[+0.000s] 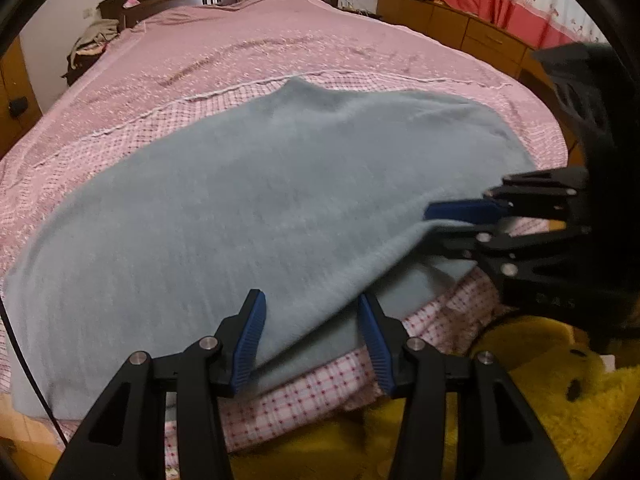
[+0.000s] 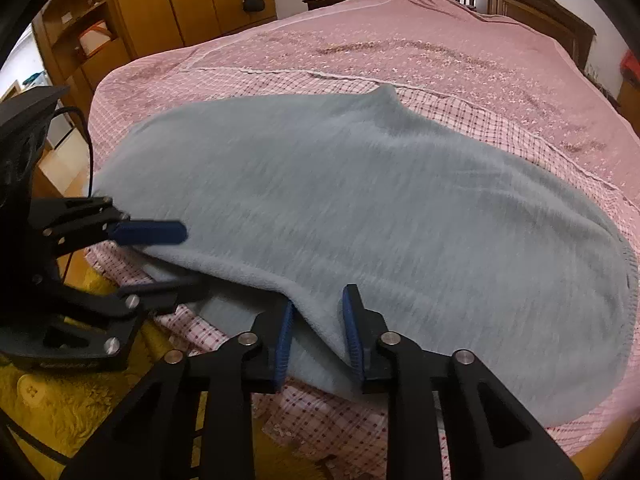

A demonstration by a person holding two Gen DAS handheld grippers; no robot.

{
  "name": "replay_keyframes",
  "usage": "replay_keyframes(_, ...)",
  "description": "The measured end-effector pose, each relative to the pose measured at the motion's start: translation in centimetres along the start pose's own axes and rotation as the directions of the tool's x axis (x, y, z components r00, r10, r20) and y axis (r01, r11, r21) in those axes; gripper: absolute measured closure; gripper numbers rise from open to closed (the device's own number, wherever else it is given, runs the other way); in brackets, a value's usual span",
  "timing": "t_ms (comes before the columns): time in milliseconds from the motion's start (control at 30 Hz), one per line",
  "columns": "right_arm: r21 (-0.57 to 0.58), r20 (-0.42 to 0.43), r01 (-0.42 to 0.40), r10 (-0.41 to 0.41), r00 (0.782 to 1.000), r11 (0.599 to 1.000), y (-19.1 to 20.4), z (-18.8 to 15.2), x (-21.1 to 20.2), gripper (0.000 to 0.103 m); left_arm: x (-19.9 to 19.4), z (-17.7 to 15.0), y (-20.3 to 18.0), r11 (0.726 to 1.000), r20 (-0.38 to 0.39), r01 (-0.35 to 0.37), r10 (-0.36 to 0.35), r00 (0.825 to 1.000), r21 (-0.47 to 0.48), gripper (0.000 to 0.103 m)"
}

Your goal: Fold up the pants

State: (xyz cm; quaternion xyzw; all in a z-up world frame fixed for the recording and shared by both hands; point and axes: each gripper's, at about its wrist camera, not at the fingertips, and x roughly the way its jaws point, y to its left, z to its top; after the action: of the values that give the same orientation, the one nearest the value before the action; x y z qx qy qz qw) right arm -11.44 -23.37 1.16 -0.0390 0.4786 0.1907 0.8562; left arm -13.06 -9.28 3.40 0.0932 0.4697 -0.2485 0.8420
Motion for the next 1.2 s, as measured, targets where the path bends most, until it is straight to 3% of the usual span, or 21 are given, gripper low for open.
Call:
replay_keyframes(33, 0.001, -0.004, -0.003, 0.003, 1.0, 1.0, 0.0, -0.1, 0.1, 0.084, -0.1, 0.0, 0.1, 1.0, 0.009, 0.001, -0.001, 1.0, -0.004, 0.062)
replay_keyframes(67, 0.001, -0.005, -0.004, 0.004, 1.0, 1.0, 0.1, -0.2, 0.1, 0.084, -0.1, 0.0, 0.2, 1.0, 0.015, 0.01, -0.01, 1.0, -0.007, 0.082)
replay_keyframes(100, 0.004, -0.002, -0.005, 0.005, 1.0, 1.0, 0.0, -0.3, 0.1, 0.085, -0.2, 0.0, 0.3, 1.0, 0.015, 0.024, -0.024, 1.0, -0.01, 0.09)
replay_keyframes(167, 0.01, 0.02, -0.017, 0.017, 1.0, 1.0, 0.0, -0.4, -0.2, 0.094, -0.5, 0.1, 0.3, 0.999, 0.024, 0.039, -0.039, 0.999, -0.013, 0.094)
replay_keyframes(267, -0.009, 0.063, -0.012, 0.012, 0.998, 1.0, 0.4, -0.4, -1.2, 0.099, -1.5, 0.0, 0.2, 0.999, 0.052, 0.051, -0.051, 0.997, -0.002, 0.096)
replay_keyframes(500, -0.09, 0.034, -0.012, 0.015, 0.999, 0.996, 1.6, -1.5, -1.5, 0.099, -2.2, -1.1, -0.2, 0.997, 0.023, 0.062, -0.063, 0.998, 0.044, 0.097)
replay_keyframes(733, -0.048, -0.063, -0.027, 0.024, 0.998, 0.998, 0.6, -2.3, 0.6, 0.094, -0.4, -2.0, 0.7, 0.995, -0.069, 0.103, -0.104, 0.992, -0.02, 0.09)
replay_keyframes(867, -0.051, -0.047, -0.035, 0.033, 0.998, 0.998, 0.2, -2.5, -1.6, 0.093, -2.4, -2.4, 1.1, 0.994, -0.047, 0.112, -0.111, 0.993, 0.009, 0.073)
replay_keyframes(1000, 0.012, 0.019, -0.068, 0.068, 0.997, 0.998, -1.0, -2.6, -4.1, 0.091, -4.5, -2.3, 2.8, 0.99, -0.005, 0.138, -0.138, 0.99, -0.039, 0.071)
replay_keyframes(1100, 0.062, 0.071, -0.065, 0.061, 0.996, 0.996, -2.0, -2.4, -4.7, 0.09, -4.9, -1.5, 4.1, 0.99, 0.032, 0.11, -0.107, 0.994, -0.092, 0.07)
replay_keyframes(1200, 0.092, 0.055, -0.042, 0.037, 0.998, 0.995, -2.5, -1.9, -3.4, 0.09, -3.9, -0.9, 4.6, 0.991, 0.024, 0.058, -0.056, 0.998, -0.119, 0.07)
